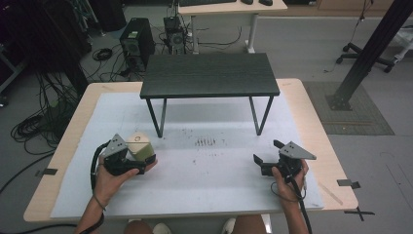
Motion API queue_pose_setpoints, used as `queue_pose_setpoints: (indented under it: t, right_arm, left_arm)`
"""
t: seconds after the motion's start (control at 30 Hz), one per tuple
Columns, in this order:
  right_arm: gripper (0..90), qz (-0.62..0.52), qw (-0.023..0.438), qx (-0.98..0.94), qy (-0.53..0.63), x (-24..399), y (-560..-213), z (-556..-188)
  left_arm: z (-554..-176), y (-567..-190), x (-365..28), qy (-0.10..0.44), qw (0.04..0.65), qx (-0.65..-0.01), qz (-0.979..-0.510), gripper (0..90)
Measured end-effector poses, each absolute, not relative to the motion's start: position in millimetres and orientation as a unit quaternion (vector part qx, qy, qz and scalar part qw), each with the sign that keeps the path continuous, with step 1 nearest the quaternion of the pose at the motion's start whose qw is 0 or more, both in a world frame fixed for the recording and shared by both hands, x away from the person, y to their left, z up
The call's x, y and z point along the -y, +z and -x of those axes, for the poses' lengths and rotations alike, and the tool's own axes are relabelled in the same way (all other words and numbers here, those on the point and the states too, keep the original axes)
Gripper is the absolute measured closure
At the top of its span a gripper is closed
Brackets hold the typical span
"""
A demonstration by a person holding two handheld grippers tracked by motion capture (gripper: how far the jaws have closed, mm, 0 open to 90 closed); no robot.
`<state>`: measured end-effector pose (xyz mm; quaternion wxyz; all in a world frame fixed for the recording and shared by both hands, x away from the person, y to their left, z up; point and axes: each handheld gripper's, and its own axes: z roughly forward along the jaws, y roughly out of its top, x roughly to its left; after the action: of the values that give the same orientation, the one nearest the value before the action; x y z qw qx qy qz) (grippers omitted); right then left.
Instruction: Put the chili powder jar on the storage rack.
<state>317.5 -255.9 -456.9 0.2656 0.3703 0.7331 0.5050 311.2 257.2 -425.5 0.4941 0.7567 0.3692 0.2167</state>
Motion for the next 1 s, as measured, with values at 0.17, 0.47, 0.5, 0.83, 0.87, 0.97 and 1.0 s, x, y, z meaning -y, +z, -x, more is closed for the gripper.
queue_pose_setpoints:
  t: [0.17, 0.47, 0.5, 0.83, 0.87, 0.97, 1.0]
  right_arm:
    - [4.5, -0.371, 0.266, -0.733, 0.505, 256.1, -456.9, -317.3]
    - [4.5, -0.371, 0.266, -0.732, 0.505, 256.2, -456.9, -317.4]
    - [4.5, -0.371, 0.266, -0.732, 0.505, 256.2, -456.9, -317.4]
    - [4.5, -0.371, 0.266, -0.733, 0.504, 255.9, -456.9, -317.3]
    - [4.5, -0.371, 0.266, -0.733, 0.504, 255.9, -456.9, -317.3]
    - [4.5, -0.371, 0.268, -0.732, 0.504, 256.0, -456.9, -317.2]
    - [4.5, -0.372, 0.267, -0.732, 0.504, 256.0, -456.8, -317.2]
  left_arm:
    - [-311.7, -425.5, -256.0, 0.216, 0.495, -0.369, -0.756, 2.6]
    - [-313.5, -425.1, -255.9, 0.215, 0.495, -0.368, -0.757, 2.9]
    - [-313.5, -425.0, -255.9, 0.216, 0.495, -0.368, -0.757, 2.9]
    - [-312.3, -426.8, -256.7, 0.215, 0.494, -0.37, -0.757, 2.9]
    - [-312.3, -426.8, -256.7, 0.215, 0.494, -0.37, -0.757, 2.9]
    - [-312.4, -425.5, -256.8, 0.217, 0.495, -0.369, -0.756, 2.9]
    - [-312.6, -425.4, -256.7, 0.216, 0.494, -0.369, -0.757, 2.9]
